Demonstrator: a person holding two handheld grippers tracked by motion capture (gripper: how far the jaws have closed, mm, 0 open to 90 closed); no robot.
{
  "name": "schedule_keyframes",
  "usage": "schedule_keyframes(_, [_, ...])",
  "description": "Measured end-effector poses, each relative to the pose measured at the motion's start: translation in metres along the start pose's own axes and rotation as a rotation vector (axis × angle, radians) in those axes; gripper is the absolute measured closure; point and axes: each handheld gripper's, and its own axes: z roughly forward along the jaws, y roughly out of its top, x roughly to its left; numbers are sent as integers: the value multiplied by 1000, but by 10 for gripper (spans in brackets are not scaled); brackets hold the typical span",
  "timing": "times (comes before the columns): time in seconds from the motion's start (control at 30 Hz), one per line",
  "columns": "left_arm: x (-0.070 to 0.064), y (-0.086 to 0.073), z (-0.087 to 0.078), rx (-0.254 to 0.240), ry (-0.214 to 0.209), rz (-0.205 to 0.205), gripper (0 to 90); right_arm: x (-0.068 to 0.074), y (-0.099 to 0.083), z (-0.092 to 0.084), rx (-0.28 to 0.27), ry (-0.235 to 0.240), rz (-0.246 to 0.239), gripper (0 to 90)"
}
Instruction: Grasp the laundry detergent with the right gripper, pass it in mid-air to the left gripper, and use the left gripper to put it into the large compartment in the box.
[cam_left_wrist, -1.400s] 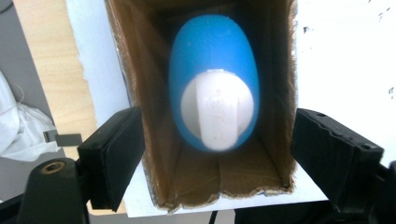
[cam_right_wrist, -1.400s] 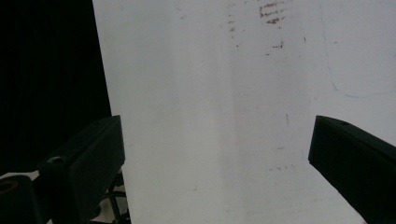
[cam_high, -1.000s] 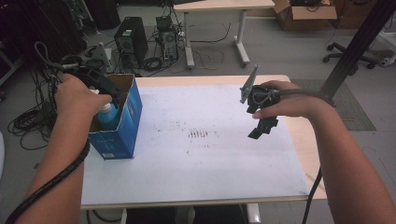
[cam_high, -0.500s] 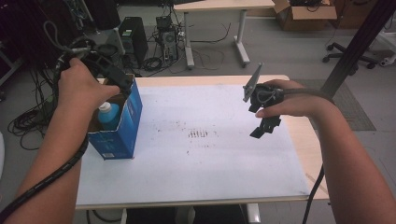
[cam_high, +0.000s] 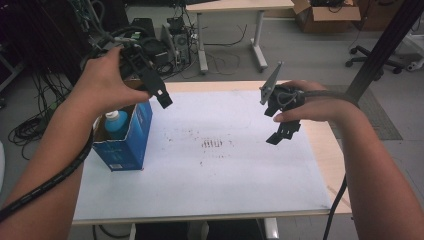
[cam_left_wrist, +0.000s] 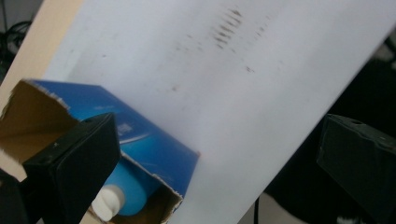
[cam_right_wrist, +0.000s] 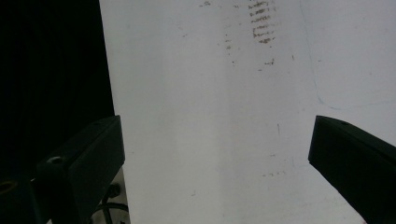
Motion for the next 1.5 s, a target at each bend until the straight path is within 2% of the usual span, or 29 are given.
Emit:
schedule_keyframes(0.03, [0, 0, 0, 0, 0, 0, 2, 1, 0, -1, 6, 2, 4, 37])
schedule_keyframes(0.07, [-11, 6, 3, 10, 1, 69, 2, 1, 1, -1, 7, 1, -6, 38])
schedule_keyframes(0.1, [-11, 6, 3, 10, 1, 69, 2, 1, 1, -1, 7, 1, -6, 38])
schedule_keyframes(0.13, [-20, 10, 4, 10, -17, 127, 2, 3, 1, -1, 12, 1, -13, 36])
schedule_keyframes(0.17, [-25, 12, 5, 5, -19, 157, 2, 4, 2, -1, 18, 4, -9, 40])
schedule_keyframes(0.23, [-33, 14, 8, -1, -39, 216, 2, 5, 2, -1, 25, 3, -16, 35])
schedule_keyframes(0.27, [-33, 14, 8, -1, -39, 216, 2, 5, 2, -1, 25, 3, -16, 35])
schedule_keyframes(0.3, [-40, 17, 12, 27, -53, 265, 2, 7, 3, 0, 38, 6, -20, 38])
schedule_keyframes(0.37, [-45, 19, 17, 46, -44, 321, 2, 8, 3, 1, 48, 8, -29, 38])
schedule_keyframes(0.4, [-45, 19, 17, 46, -44, 321, 2, 8, 3, 1, 48, 8, -29, 38])
schedule_keyframes(0.43, [-48, 20, 20, 54, -50, 339, 2, 9, 3, 1, 54, 9, -28, 37])
schedule_keyframes(0.47, [-50, 20, 23, 59, -60, 367, 2, 10, 4, 3, 66, 13, -30, 38])
schedule_keyframes(0.5, [-53, 19, 28, 66, -81, 417, 2, 10, 4, 4, 69, 14, -41, 38])
schedule_keyframes(0.53, [-53, 19, 28, 66, -81, 417, 2, 10, 4, 4, 69, 14, -41, 38])
schedule_keyframes(0.57, [-55, 18, 37, 82, -105, 454, 2, 11, 6, 6, 88, 16, -44, 38])
schedule_keyframes(0.6, [-55, 18, 37, 82, -105, 454, 2, 11, 6, 6, 88, 16, -44, 38])
schedule_keyframes(0.63, [-56, 17, 49, 127, -126, 482, 2, 12, 7, 7, 101, 13, -50, 38])
schedule_keyframes(0.67, [-56, 17, 49, 127, -126, 482, 1, 14, 8, 8, 112, 16, -45, 39])
schedule_keyframes(0.7, [-57, 15, 60, 165, -144, 499, 1, 13, 8, 9, 112, 17, -54, 39])
schedule_keyframes(0.73, [-57, 15, 60, 165, -144, 499, 2, 13, 8, 9, 112, 17, -54, 39])
schedule_keyframes(0.77, [-58, 14, 67, 176, -158, 505, 2, 14, 9, 11, 119, 19, -50, 38])
schedule_keyframes(0.93, [-57, 15, 70, 160, -188, 517, 2, 12, 10, 16, 130, 31, -45, 39])
schedule_keyframes(1.13, [-57, 19, 70, 152, -186, 533, 2, 10, 11, 19, 139, 32, -44, 40])
schedule_keyframes(1.5, [-51, 23, 71, 133, -208, 534, 1, 3, 12, 17, 147, 28, -37, 40])
